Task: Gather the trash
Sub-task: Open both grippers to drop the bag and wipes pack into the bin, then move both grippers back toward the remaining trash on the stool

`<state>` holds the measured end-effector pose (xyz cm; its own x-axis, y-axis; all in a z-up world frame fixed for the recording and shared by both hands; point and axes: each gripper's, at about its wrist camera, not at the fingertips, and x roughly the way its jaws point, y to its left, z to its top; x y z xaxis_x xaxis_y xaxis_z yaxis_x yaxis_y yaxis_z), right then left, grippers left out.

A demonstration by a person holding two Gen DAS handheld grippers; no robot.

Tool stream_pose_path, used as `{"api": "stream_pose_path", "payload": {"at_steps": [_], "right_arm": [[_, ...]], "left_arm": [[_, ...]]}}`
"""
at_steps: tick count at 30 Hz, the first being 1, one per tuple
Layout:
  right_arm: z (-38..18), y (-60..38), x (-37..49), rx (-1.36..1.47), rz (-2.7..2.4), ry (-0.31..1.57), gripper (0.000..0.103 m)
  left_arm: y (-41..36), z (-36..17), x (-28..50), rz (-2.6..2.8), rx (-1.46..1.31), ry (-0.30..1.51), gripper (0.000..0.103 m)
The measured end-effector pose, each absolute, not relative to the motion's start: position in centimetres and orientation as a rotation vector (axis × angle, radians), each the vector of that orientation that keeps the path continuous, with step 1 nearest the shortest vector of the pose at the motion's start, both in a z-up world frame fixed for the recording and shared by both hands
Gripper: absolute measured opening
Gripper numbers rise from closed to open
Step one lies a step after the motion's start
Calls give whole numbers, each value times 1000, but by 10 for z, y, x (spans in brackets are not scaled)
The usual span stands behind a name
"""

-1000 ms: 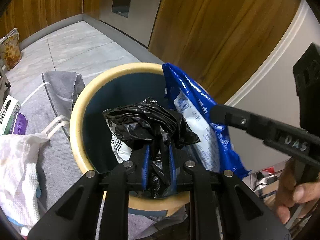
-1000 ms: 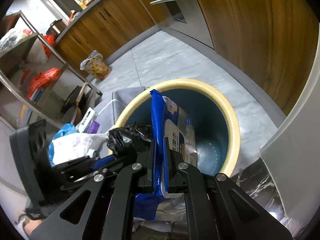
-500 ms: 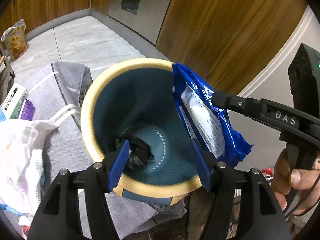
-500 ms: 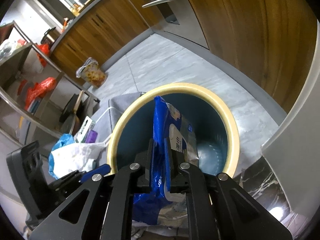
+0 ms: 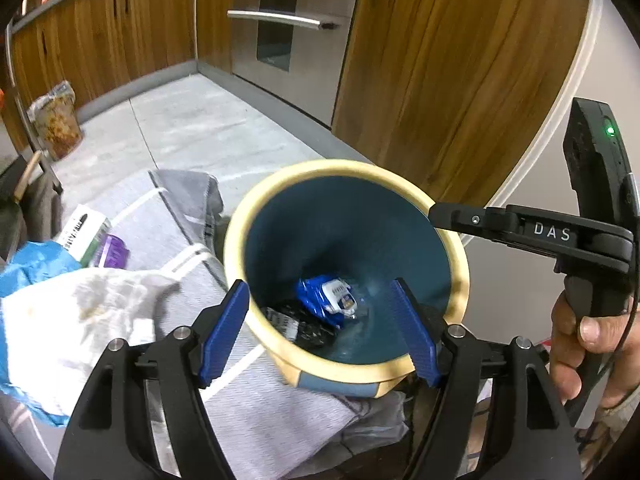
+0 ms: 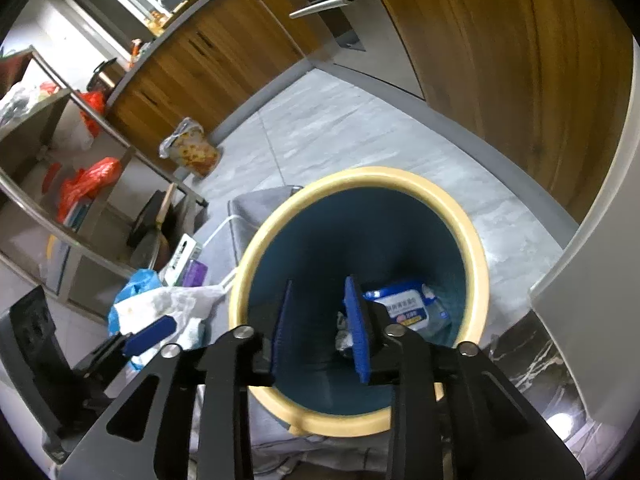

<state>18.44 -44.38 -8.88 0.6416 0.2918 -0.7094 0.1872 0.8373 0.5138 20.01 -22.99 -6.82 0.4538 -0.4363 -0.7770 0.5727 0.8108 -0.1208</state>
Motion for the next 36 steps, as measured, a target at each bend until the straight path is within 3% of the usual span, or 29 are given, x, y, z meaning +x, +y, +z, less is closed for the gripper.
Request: {"api": "stream_pose_path", "payload": {"at_steps": [7, 18, 36], "right_arm": [[-74, -423, 186, 547, 105, 862, 50], [-66, -395, 191, 516, 158, 863, 66], [-55, -318, 206, 414, 302, 893, 77]], "left_arm": [[-203, -45, 188, -581, 180, 840, 77], [-153, -29, 179, -482, 162, 791, 82], [-46, -28, 163, -308, 102, 809, 85]]}}
